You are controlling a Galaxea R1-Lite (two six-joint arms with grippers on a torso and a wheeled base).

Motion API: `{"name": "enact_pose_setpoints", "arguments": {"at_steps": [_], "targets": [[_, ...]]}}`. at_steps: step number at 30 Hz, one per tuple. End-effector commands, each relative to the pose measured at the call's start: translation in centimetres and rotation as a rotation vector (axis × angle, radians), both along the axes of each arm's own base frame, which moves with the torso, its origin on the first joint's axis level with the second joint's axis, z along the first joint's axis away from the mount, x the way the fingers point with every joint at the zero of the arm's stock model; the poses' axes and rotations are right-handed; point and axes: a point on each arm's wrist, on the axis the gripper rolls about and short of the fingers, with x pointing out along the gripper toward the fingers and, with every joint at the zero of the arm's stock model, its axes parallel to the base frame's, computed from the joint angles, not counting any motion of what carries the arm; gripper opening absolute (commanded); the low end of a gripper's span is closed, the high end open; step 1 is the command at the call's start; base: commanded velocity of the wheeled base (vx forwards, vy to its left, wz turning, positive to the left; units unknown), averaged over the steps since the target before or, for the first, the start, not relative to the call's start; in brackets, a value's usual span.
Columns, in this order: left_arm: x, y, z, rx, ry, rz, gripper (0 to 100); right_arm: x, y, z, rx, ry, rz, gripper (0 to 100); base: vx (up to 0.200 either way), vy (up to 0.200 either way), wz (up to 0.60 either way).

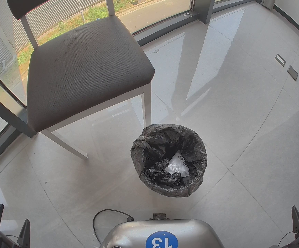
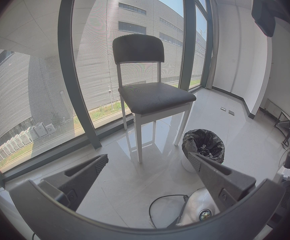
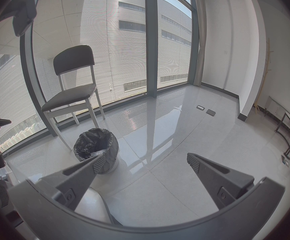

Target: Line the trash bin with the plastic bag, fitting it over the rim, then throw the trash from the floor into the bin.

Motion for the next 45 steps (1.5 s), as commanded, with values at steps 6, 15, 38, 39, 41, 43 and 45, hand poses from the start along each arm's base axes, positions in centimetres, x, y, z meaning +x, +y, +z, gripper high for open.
{"name": "enact_pose_setpoints", "arguments": {"at_steps": [6,15,38,39,41,43,45], "targets": [[0.01,0.0,-0.53,0.0,0.001,0.0,100,0.05,0.0,-0.51,-0.001,0.007,0.0,100,0.0,0.0,0.0],[0.01,0.0,-0.53,0.0,0.001,0.0,100,0.05,0.0,-0.51,-0.001,0.007,0.0,100,0.0,0.0,0.0],[0.01,0.0,-0.53,0.0,0.001,0.0,100,0.05,0.0,-0.51,0.0,0.007,-0.001,100,0.0,0.0,0.0],[0.01,0.0,-0.53,0.0,0.001,0.0,100,0.05,0.0,-0.51,0.0,0.007,-0.001,100,0.0,0.0,0.0],[0.01,0.0,-0.53,0.0,0.001,0.0,100,0.05,0.0,-0.51,-0.001,0.007,-0.001,100,0.0,0.0,0.0],[0.01,0.0,-0.53,0.0,0.001,0.0,100,0.05,0.0,-0.51,-0.003,0.007,-0.001,100,0.0,0.0,0.0],[0.01,0.0,-0.53,0.0,0.001,0.0,100,0.05,0.0,-0.51,-0.001,0.007,-0.001,100,0.0,0.0,0.0]]}}
